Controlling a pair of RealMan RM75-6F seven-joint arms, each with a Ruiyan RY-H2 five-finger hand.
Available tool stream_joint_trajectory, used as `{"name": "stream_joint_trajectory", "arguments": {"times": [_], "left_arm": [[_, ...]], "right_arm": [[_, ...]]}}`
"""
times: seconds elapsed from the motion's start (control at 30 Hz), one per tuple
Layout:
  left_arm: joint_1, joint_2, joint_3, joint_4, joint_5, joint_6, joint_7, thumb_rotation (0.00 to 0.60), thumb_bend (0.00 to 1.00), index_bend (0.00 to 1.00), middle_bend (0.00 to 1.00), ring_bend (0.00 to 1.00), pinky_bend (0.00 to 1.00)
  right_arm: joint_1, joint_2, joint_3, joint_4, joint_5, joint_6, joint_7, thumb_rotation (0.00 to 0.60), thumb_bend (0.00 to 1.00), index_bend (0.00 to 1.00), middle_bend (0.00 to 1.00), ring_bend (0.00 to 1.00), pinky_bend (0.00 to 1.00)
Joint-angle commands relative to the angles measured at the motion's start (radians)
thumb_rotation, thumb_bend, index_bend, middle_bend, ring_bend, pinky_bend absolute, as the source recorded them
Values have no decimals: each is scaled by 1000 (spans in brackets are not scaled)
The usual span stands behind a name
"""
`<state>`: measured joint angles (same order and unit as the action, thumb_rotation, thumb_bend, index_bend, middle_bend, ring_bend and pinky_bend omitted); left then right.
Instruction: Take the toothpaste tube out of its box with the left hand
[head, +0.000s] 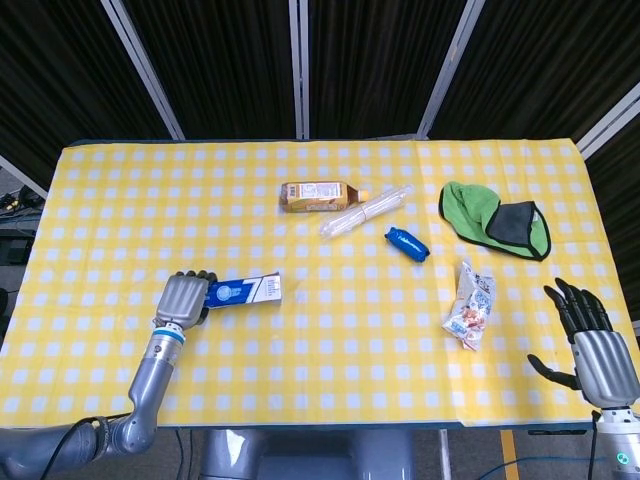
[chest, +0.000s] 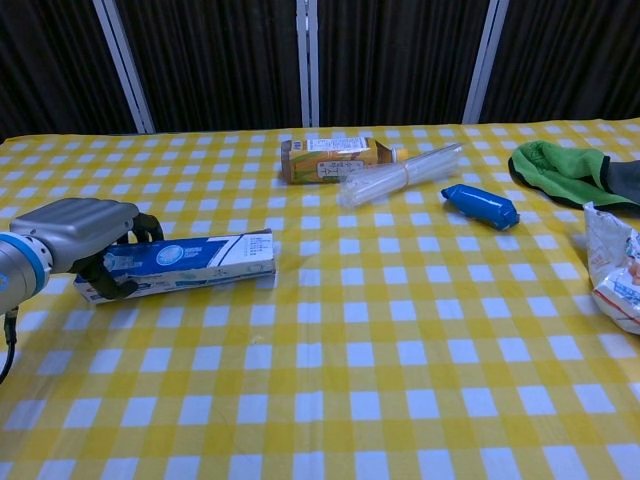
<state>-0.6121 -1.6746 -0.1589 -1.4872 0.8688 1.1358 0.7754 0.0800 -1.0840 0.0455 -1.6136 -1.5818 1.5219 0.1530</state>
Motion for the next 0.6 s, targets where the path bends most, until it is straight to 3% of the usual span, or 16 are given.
{"name": "stream_joint_trajectory", "arguments": {"times": [0.03, 0.23, 0.6], "left_arm": [[6, -17, 6, 20, 29, 27, -21, 600, 560, 487, 331, 339, 388], [17, 15, 11, -5, 92, 66, -55, 600, 561, 487, 331, 338, 388], [-9, 216, 36, -149, 257, 83, -1, 600, 560, 485, 330, 338, 386]], "right_arm": [[-1, 0, 0, -1, -1, 1, -1, 600, 84, 33, 0, 0, 0], [-1, -1, -1, -2, -4, 2, -4, 600, 84, 33, 0, 0, 0], [-3, 0, -2, -7, -9, 9, -11, 600, 84, 33, 0, 0, 0]]}}
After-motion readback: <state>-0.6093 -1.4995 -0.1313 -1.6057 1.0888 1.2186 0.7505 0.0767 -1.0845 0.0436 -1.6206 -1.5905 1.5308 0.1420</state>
